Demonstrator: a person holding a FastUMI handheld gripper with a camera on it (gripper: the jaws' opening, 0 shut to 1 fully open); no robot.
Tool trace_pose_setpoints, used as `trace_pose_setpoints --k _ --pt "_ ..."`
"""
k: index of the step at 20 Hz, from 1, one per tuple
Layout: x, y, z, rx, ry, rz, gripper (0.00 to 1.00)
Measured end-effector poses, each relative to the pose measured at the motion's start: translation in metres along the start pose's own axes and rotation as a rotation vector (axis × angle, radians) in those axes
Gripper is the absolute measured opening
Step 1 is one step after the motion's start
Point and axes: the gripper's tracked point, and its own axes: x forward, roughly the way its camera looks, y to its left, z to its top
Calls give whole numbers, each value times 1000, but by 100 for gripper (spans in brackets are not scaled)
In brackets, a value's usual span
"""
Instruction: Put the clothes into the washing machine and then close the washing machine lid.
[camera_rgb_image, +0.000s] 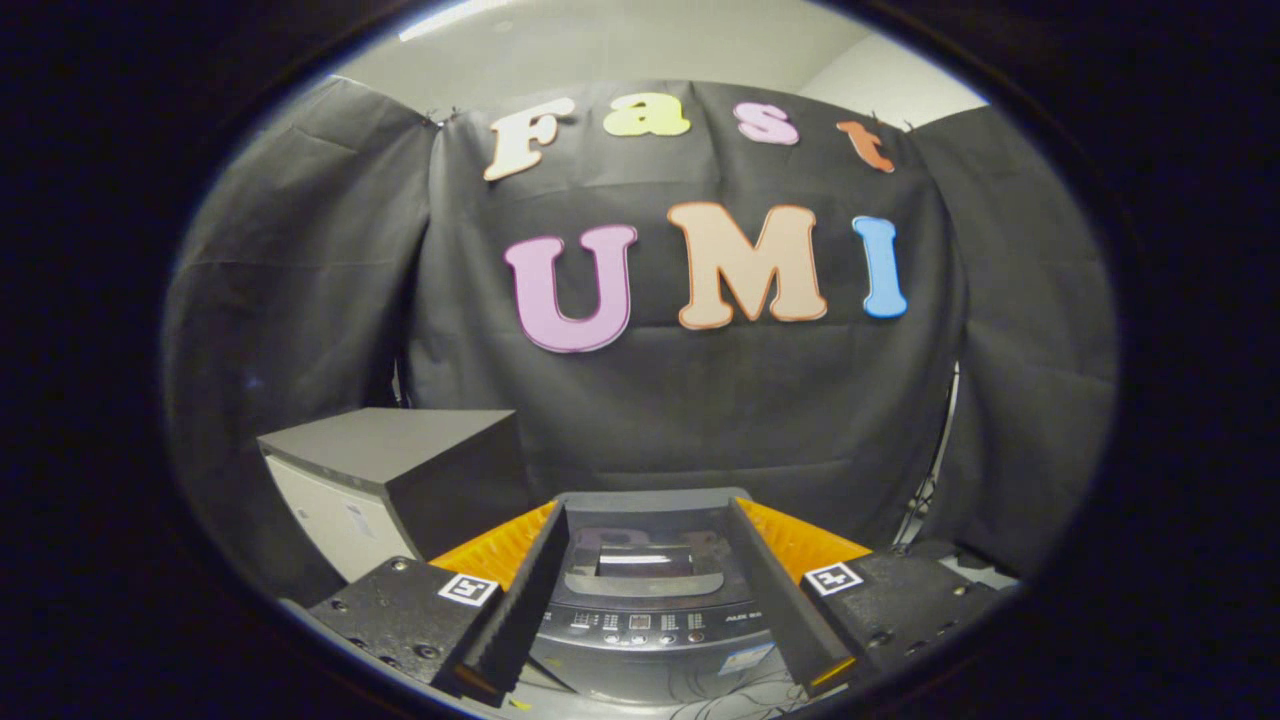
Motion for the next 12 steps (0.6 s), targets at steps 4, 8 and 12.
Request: trace_pose_setpoints --k 4,8,12 --pt "-29 1 4 13 -103 57 96" --pt "-46 -14 -3 -72 -172 71 96" --pt "-60 -20 -20 -87 -196 126 96"
